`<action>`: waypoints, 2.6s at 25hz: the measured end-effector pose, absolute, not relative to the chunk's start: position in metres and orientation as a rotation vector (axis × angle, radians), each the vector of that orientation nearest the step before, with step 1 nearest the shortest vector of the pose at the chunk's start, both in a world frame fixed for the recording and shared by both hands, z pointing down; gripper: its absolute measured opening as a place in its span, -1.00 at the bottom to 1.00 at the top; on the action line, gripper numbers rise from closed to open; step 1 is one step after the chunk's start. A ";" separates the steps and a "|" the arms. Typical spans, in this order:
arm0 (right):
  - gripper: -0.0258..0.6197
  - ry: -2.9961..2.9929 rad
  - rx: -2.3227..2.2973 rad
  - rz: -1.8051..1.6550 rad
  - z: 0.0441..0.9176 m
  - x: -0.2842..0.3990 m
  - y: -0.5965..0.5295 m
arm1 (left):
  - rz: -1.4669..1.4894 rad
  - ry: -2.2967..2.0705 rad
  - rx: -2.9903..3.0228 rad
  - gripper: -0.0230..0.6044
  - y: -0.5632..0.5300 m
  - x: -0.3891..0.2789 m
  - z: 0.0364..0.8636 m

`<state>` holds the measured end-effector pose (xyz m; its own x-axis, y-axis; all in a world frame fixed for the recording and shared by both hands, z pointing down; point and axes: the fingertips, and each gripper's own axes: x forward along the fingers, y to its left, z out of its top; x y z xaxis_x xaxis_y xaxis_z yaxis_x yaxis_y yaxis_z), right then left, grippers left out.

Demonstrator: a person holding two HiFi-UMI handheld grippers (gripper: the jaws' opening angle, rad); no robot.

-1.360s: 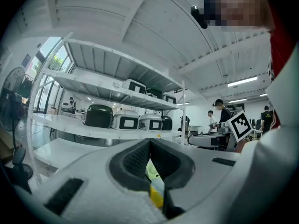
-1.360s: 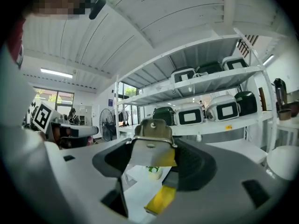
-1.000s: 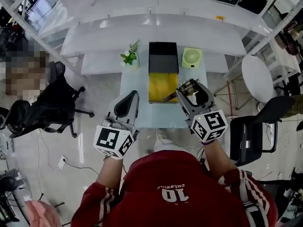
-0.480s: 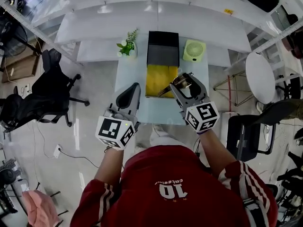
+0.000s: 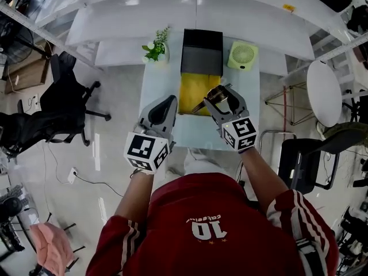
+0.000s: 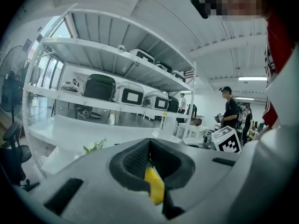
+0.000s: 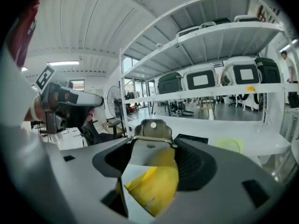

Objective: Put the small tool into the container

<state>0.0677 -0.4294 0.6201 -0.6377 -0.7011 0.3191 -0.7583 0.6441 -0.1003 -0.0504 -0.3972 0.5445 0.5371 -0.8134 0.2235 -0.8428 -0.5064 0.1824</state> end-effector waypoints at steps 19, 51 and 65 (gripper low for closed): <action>-0.03 -2.440 1.119 0.565 0.732 0.055 -0.462 | 0.237 -1.394 2.368 -0.93 -0.429 -0.048 0.600; -0.03 -2.046 0.994 0.699 0.859 0.033 -0.467 | 0.268 -1.469 2.232 -0.93 -0.449 -0.087 0.628; -0.03 -2.047 0.924 0.570 0.858 0.028 -0.466 | 0.264 -1.497 2.217 -0.93 -0.444 -0.096 0.626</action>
<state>0.0278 -0.4658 0.8581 -0.4122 -0.4111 0.8131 -0.7721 0.6314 -0.0721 -0.0957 -0.4441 0.6263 0.3927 -0.8293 0.3974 -0.9152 -0.3100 0.2575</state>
